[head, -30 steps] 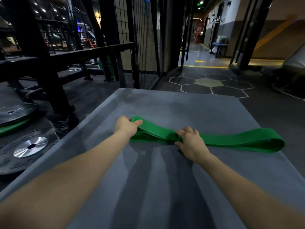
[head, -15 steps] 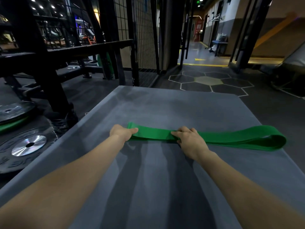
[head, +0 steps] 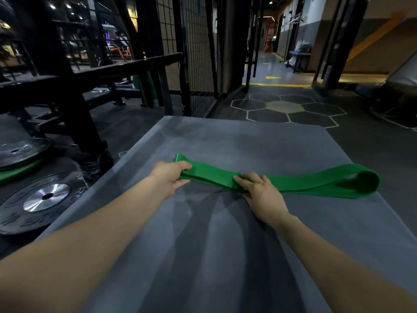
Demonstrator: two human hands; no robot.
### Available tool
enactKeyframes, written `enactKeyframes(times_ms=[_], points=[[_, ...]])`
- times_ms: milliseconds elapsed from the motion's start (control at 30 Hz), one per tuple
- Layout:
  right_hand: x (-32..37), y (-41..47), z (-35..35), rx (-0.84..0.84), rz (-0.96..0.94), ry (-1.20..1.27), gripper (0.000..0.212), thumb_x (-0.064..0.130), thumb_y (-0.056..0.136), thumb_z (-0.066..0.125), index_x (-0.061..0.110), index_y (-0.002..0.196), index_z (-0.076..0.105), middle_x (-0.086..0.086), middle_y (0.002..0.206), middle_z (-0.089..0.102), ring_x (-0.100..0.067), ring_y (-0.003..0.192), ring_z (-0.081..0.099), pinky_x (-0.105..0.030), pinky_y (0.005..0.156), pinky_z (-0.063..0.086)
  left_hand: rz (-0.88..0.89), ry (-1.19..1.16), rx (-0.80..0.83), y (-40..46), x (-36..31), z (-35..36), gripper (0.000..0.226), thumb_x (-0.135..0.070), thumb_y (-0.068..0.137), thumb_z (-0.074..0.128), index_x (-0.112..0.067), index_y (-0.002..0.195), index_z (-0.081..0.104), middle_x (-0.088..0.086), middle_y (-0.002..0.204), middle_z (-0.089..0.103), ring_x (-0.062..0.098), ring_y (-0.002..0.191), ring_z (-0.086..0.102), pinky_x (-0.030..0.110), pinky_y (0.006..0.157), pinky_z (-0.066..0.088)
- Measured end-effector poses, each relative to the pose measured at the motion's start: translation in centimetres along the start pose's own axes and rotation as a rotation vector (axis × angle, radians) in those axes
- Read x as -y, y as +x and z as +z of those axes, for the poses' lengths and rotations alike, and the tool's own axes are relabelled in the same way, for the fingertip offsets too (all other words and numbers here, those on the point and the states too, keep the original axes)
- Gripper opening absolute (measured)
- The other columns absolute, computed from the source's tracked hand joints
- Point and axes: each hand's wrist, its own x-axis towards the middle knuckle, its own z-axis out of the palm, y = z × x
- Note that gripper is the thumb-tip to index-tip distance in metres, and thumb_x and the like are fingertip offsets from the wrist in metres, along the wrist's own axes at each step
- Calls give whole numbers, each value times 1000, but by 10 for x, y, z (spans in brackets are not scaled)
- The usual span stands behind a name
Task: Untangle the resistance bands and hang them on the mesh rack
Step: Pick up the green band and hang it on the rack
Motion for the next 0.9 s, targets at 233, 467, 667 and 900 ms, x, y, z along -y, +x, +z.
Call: enactKeyframes(times_ms=[233, 467, 667, 900], points=[[62, -30, -11, 97, -66, 48, 46, 21, 90, 55, 25, 135, 48, -3, 136, 42, -28, 122, 38, -35, 105, 33, -78, -29, -73, -70, -3, -56, 19, 5, 87, 55, -4, 73, 46, 8, 75, 52, 15, 64, 51, 38, 87, 47], [139, -65, -16, 171, -154, 80, 60, 33, 84, 63, 20, 139, 42, -6, 126, 44, -27, 118, 39, -33, 102, 34, -124, -30, -159, -110, -5, -120, 14, 3, 81, 63, -3, 80, 51, 12, 79, 58, 20, 67, 58, 27, 46, 56], [197, -78, -29, -39, -189, 90, 30, 25, 82, 59, 11, 109, 55, -8, 109, 52, -29, 106, 50, -41, 78, 47, -66, 9, -181, -140, -23, -126, 14, 3, 82, 62, -2, 89, 51, 14, 87, 58, 17, 64, 55, 29, 59, 53], [173, -66, -59, -172, -13, 322, 16, 20, 89, 56, 5, 86, 57, -17, 90, 58, -36, 83, 55, -38, 66, 36, 31, -38, 157, -154, -49, -82, 44, -20, 72, 77, -3, 108, 58, 3, 90, 69, 8, 79, 64, 34, 95, 50]])
